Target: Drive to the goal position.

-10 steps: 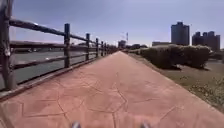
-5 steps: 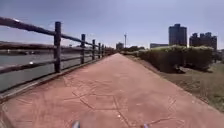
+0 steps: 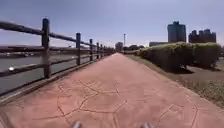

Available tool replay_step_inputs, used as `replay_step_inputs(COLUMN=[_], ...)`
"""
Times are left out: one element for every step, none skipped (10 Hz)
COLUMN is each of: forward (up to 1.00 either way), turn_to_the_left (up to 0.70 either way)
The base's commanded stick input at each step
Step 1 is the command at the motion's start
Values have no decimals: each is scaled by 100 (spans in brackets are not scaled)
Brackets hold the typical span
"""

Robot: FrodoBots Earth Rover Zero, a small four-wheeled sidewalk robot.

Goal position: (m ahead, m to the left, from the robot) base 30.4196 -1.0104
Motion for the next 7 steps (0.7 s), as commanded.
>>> replay_step_inputs(forward=[85,85,85,85,85,85,85], turn_to_the_left=[-34,-34,-17,0,0,0,0])
